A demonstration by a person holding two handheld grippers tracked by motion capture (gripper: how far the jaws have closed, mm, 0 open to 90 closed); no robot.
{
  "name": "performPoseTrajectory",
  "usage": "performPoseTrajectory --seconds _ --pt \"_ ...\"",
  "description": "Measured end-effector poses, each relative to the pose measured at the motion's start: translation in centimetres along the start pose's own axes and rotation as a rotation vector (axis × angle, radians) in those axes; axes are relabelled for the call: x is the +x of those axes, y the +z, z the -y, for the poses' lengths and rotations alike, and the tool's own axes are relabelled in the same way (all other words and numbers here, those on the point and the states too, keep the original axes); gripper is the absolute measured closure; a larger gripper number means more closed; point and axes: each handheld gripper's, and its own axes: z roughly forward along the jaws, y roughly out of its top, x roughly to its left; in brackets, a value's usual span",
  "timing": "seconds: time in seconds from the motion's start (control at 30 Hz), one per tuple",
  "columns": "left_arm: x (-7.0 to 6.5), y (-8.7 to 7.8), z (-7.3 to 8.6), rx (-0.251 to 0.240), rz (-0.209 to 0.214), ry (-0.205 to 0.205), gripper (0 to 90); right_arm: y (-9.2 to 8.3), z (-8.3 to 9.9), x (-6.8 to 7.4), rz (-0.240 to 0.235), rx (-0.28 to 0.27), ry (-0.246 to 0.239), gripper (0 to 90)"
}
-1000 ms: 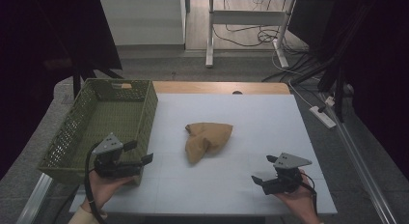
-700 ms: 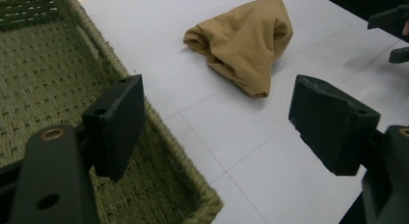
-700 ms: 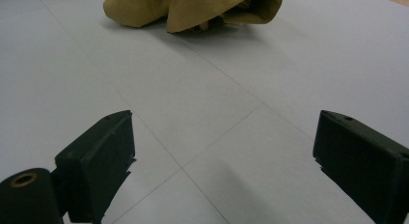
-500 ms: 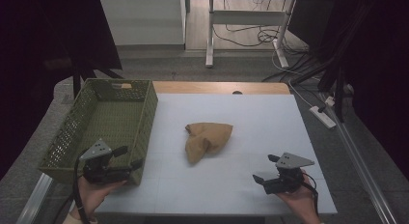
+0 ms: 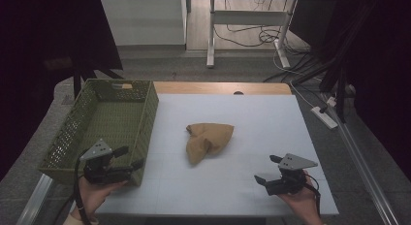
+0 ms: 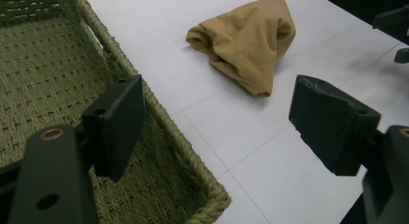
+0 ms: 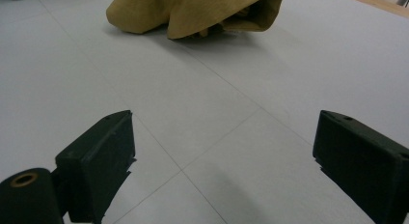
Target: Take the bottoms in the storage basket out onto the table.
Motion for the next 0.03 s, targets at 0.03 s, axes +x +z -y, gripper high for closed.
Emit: performPoseTrajectory --seconds 0.03 --pt "0.01 0.02 -0.05 0.0 0.0 0.002 21.3 -0.1 0.05 0.05 0.003 -0.001 0.0 7.8"
